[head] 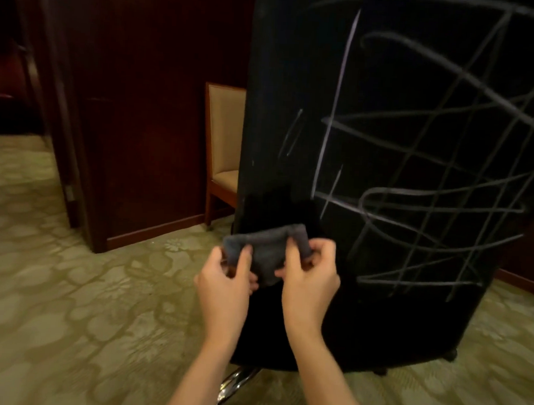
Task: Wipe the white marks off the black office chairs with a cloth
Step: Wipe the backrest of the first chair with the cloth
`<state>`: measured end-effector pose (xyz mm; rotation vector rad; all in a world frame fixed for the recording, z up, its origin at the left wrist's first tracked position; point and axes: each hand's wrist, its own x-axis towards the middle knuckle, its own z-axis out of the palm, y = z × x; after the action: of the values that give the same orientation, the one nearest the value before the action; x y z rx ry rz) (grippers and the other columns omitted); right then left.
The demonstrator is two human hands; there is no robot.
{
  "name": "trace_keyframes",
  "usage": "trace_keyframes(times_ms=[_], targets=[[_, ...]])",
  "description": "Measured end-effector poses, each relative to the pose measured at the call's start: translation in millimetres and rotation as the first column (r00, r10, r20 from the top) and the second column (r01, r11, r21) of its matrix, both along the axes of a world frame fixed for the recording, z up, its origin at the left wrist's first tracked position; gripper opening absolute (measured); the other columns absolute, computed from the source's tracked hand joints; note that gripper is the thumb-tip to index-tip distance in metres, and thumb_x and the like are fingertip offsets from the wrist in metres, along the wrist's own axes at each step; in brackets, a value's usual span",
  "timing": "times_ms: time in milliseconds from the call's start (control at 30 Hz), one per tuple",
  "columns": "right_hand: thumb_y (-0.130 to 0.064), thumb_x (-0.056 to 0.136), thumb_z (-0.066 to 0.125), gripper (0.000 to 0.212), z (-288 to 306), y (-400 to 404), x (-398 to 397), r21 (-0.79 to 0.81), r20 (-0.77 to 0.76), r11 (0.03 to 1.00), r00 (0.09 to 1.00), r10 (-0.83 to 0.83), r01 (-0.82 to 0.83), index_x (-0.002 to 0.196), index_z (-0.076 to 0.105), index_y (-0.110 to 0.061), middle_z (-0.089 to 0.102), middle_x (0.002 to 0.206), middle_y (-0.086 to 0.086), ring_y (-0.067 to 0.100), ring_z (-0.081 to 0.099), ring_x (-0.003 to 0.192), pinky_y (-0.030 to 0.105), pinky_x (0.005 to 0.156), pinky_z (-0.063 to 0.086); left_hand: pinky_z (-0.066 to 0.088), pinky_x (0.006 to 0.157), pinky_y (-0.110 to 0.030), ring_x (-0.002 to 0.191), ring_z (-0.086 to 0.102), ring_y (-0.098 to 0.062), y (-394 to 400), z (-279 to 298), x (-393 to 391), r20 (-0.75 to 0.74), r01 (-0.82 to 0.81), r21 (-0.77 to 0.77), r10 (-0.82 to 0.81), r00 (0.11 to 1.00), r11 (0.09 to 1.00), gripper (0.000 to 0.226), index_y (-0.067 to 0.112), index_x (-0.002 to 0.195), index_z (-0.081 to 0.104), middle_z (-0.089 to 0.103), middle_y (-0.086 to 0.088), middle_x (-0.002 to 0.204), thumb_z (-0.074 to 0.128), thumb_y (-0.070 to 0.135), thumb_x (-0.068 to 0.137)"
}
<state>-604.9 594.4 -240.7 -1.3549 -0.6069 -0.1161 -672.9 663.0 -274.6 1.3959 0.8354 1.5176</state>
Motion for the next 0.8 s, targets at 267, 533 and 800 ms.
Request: trace_keyframes(times_ms=[267,533,800], targets=[[-0.017,0.089,0.073,0.018,113,5,-5,0.277,0.054,0.953,0.992,0.114,-0.124,0.094,0.056,-0.013,0.07,0.079,0.008,0.012,0.072,0.061,0.034,0.059,0.061,0.058,0.058,-0.036,0.059,0.069,-0.011,15,123,0,0.104,-0.116,0.295,0.089,0.991,0.948,0.022,0.027,0.077,0.058,0.068,0.003,0.064,0.067,0.039,0.093],[-0.044,0.085,0.071,0.026,60,15,3,-0.102,0.062,0.984,0.988,-0.14,0.146,0.083,0.052,-0.028,0.063,0.059,-0.007,0.01,0.069,0.06,0.047,0.068,0.059,0.048,0.043,-0.026,0.042,0.061,-0.012,15,67,-2,-0.02,-0.02,0.147,0.024,1.0,0.989,0.024,0.015,0.077,0.061,0.063,-0.003,0.052,0.07,0.031,0.092],[-0.032,0.088,0.073,0.024,156,17,4,0.216,0.174,0.974,0.979,-0.107,0.068,0.074,0.054,-0.026,0.064,0.061,-0.003,0.009,0.066,0.051,0.041,0.058,0.059,0.047,0.045,-0.016,0.047,0.064,-0.009,19,180,-4,0.09,-0.044,0.361,0.012,0.996,0.932,0.022,0.015,0.082,0.062,0.066,-0.001,0.059,0.069,0.032,0.094]])
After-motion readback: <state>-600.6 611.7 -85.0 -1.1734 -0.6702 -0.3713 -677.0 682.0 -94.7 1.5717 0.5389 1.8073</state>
